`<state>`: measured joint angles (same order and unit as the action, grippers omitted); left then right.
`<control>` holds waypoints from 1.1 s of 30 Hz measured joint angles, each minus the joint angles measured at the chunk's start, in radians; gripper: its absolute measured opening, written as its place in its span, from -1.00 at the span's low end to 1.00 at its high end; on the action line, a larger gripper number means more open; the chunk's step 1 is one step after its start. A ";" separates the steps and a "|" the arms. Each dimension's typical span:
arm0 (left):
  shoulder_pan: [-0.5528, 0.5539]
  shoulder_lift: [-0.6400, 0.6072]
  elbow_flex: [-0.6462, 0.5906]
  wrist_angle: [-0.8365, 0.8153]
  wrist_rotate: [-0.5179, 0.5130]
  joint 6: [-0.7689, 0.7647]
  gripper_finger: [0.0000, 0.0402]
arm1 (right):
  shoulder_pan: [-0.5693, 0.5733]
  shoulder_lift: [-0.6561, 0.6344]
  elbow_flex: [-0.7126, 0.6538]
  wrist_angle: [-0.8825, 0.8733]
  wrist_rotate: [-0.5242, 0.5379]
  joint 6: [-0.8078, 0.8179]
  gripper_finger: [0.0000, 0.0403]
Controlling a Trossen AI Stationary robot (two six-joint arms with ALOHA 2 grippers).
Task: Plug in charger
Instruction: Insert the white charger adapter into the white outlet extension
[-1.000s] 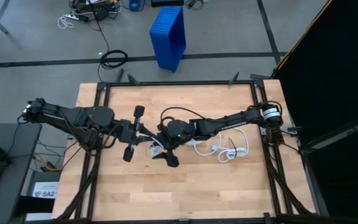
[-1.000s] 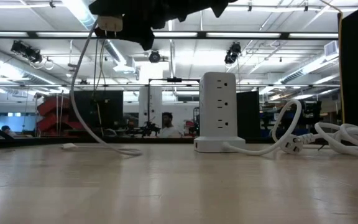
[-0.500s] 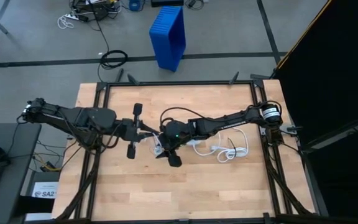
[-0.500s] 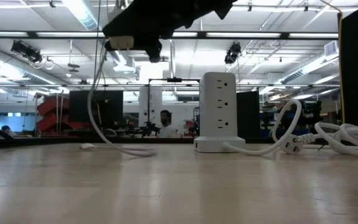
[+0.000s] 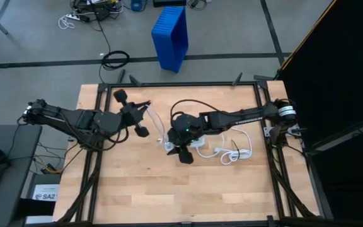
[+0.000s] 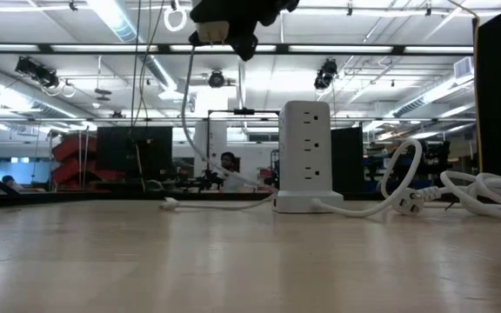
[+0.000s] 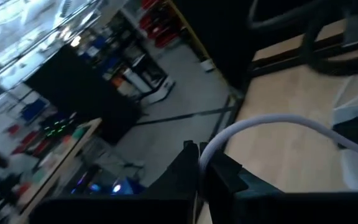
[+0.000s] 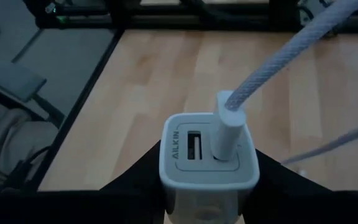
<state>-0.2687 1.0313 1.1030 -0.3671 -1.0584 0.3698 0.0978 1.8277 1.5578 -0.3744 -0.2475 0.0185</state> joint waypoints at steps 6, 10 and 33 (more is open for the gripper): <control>0.000 0.000 0.000 -0.024 -0.074 -0.055 -0.99 | -0.005 -0.058 -0.002 -0.093 0.048 0.015 -0.43; 0.002 0.000 0.001 -0.086 -0.090 -0.106 -0.99 | -0.017 -0.114 -0.002 -0.147 0.086 0.016 -0.43; 0.060 0.004 0.002 -0.162 0.438 -0.134 0.06 | -0.157 -0.194 -0.003 -0.321 0.127 0.057 -0.43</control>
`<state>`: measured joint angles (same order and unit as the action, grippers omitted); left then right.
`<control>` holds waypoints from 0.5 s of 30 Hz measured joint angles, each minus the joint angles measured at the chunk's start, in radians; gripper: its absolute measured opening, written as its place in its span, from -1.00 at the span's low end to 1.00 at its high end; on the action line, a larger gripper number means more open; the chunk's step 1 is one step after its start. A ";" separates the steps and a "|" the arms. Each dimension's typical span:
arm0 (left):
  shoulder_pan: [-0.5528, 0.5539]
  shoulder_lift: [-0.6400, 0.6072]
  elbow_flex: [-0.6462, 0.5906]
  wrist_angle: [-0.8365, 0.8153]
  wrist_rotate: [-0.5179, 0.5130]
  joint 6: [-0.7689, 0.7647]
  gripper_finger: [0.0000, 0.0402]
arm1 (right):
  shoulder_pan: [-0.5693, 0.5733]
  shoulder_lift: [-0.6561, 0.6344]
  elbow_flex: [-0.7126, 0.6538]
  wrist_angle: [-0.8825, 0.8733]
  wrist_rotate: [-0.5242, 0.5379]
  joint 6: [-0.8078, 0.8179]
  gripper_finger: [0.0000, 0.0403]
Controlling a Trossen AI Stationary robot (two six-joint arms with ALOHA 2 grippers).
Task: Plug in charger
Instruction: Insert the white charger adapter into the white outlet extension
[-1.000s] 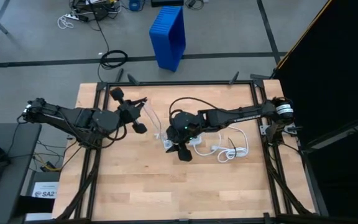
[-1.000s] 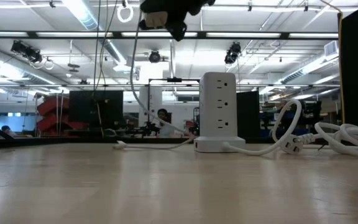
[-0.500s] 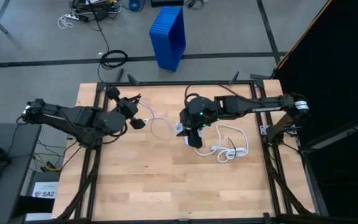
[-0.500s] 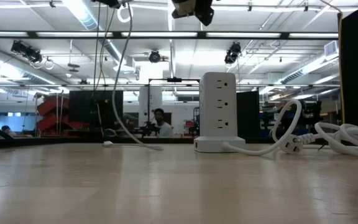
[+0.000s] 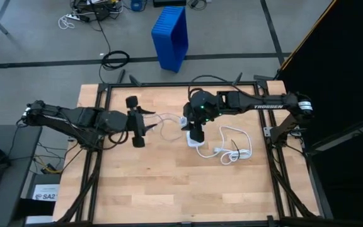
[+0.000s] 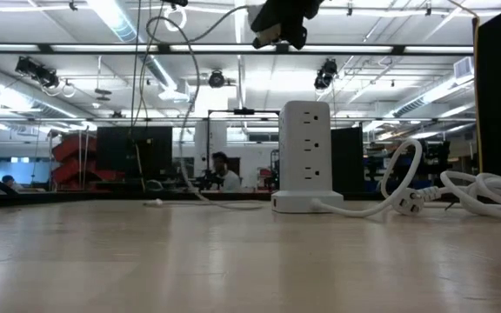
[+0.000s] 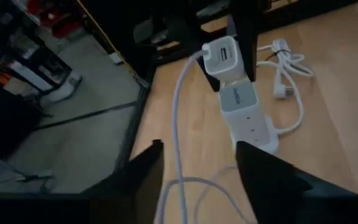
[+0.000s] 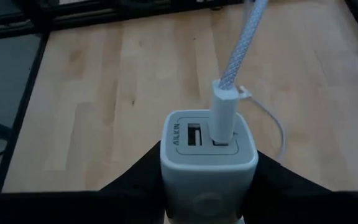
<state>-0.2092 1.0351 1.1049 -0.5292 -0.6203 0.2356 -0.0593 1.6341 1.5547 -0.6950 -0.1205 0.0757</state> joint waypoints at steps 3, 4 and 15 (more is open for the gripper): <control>0.001 -0.004 0.000 0.032 -0.156 0.025 0.21 | -0.002 0.002 0.000 -0.030 -0.063 0.000 -0.43; 0.002 -0.005 0.000 0.031 -0.199 0.031 0.24 | 0.000 0.002 0.000 -0.031 -0.099 0.000 -0.43; 0.072 -0.073 -0.003 -0.085 -0.140 0.028 0.32 | 0.025 -0.006 0.000 -0.025 -0.313 -0.025 -0.43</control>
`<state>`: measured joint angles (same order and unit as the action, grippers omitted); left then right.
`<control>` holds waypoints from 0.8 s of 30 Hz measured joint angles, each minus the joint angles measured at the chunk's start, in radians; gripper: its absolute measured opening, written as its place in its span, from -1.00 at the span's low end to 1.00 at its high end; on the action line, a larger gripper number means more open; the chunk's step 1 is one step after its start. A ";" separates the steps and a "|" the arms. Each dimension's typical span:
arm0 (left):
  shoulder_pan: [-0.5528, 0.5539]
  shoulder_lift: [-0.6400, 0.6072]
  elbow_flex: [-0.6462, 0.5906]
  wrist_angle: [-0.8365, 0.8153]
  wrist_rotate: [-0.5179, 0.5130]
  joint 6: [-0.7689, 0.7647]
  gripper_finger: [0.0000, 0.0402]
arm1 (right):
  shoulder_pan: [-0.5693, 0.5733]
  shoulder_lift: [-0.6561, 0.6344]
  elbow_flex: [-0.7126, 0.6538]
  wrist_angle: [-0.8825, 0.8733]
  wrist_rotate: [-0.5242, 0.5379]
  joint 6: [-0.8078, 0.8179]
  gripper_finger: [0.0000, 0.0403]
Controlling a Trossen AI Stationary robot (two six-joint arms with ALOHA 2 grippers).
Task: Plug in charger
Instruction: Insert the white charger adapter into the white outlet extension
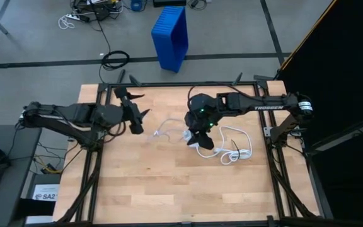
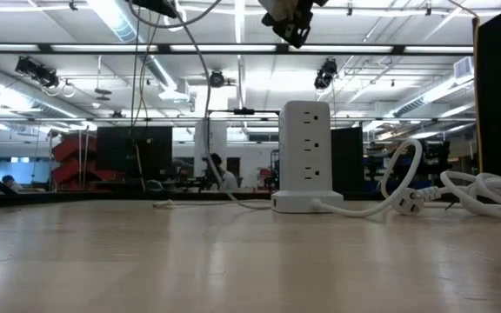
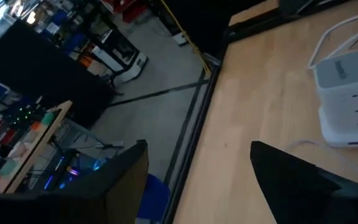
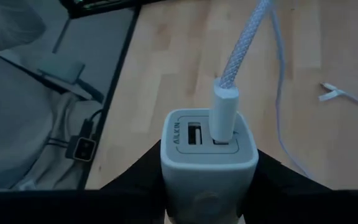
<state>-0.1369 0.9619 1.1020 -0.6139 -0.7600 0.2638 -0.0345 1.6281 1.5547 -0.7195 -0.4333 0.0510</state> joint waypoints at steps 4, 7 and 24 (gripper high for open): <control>0.024 -0.037 -0.070 -0.012 0.110 -0.007 0.32 | 0.000 -0.005 0.000 0.009 -0.008 -0.004 -0.43; 0.037 -0.033 -0.172 0.041 0.214 -0.005 0.29 | 0.000 -0.006 0.000 0.033 -0.023 -0.010 -0.43; 0.046 0.055 -0.474 0.711 0.571 0.076 0.27 | 0.000 -0.006 0.001 0.096 -0.045 -0.024 -0.43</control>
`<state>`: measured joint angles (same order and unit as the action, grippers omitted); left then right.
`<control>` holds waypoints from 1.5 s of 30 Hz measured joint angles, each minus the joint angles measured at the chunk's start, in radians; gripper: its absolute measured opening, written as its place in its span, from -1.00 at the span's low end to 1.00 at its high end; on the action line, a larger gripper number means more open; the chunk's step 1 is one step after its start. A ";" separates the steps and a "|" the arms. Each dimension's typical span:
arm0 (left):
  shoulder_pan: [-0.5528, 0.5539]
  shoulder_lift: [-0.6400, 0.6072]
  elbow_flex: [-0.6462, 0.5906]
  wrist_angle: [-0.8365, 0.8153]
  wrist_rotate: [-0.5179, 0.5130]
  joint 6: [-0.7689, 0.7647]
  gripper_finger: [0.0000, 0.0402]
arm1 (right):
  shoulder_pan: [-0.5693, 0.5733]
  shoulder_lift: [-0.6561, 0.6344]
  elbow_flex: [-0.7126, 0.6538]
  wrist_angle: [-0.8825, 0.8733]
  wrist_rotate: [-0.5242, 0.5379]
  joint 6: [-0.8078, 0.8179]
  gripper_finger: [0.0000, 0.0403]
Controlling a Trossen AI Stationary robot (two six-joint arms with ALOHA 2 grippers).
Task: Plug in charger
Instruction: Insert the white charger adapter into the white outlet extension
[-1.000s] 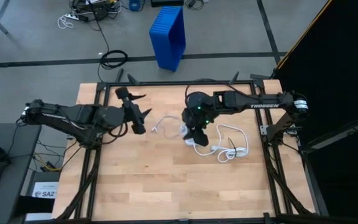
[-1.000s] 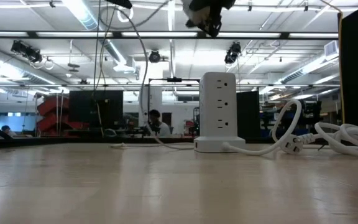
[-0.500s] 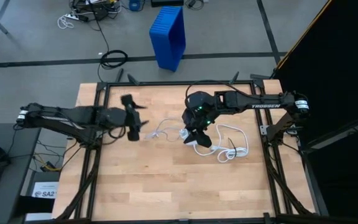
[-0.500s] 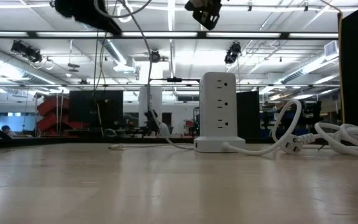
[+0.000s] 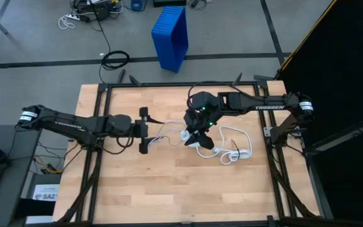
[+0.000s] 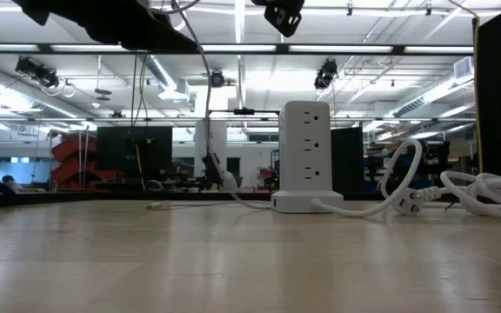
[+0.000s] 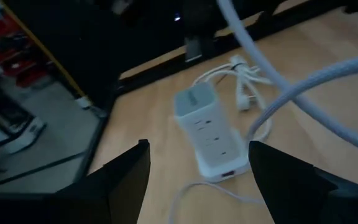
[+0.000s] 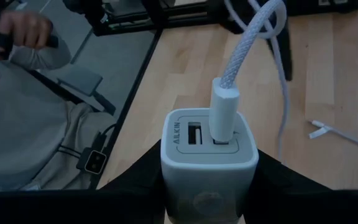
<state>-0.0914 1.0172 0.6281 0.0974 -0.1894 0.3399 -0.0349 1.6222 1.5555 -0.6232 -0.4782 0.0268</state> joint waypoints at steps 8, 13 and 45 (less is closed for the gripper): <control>0.000 0.088 0.000 0.082 0.054 0.034 0.23 | 0.000 0.000 0.000 0.009 0.003 -0.005 -0.43; 0.000 0.094 0.000 0.113 0.053 0.038 0.08 | 0.000 0.000 0.000 0.009 0.003 -0.005 -0.43; 0.002 -0.198 0.106 0.416 -0.967 0.697 -1.00 | 0.087 -0.007 0.000 -0.162 0.334 0.060 -0.43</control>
<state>-0.0891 0.8190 0.7336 0.5132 -1.1568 1.0368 0.0524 1.6157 1.5558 -0.7850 -0.1445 0.0869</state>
